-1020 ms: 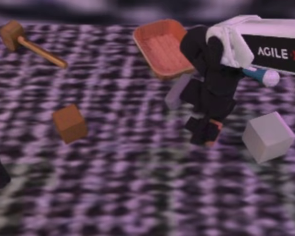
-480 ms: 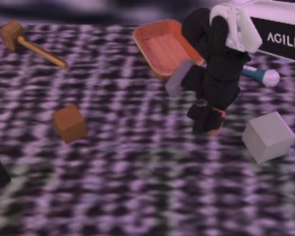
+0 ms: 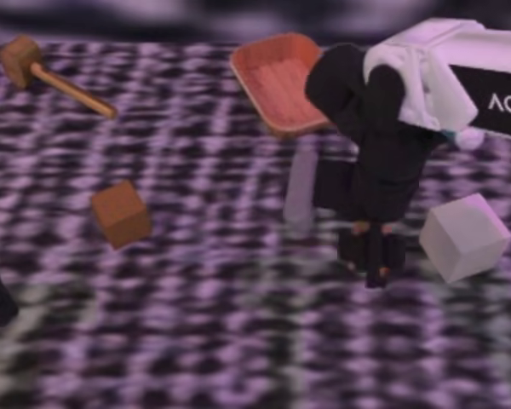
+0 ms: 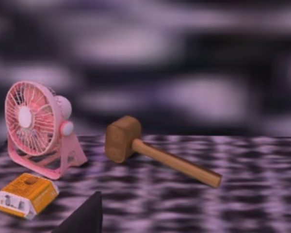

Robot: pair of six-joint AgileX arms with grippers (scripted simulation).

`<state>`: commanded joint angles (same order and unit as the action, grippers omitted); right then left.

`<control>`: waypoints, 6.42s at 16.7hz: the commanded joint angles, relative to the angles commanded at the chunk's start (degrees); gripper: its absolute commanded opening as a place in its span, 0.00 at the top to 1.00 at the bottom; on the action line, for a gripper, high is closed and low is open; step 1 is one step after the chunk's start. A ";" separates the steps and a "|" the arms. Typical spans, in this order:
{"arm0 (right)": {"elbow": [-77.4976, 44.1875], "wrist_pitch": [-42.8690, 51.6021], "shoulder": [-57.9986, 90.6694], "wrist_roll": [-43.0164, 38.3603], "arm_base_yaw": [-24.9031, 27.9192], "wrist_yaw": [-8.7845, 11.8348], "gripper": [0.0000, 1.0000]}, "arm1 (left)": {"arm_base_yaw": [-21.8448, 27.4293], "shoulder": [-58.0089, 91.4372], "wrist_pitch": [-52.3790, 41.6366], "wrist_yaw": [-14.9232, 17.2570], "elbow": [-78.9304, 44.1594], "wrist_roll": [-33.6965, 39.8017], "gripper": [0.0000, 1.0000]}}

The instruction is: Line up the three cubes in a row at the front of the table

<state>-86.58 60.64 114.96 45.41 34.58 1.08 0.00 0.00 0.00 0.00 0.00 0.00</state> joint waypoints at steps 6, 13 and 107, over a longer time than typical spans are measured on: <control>6.10 -1.00 -5.15 6.94 2.71 0.17 1.00 | 0.00 0.00 0.00 0.00 0.00 0.00 0.00; 9.81 -7.18 -2.70 6.62 2.42 0.16 1.00 | 0.00 0.00 0.00 0.00 0.00 0.00 0.00; 86.58 -60.64 -114.96 -45.41 -34.01 -1.08 0.00 | 14.39 130.86 -47.96 0.22 -88.82 -43.97 0.00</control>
<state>0.00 0.00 0.00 0.00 0.57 0.00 14.39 130.86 -47.96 0.22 -88.82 -43.97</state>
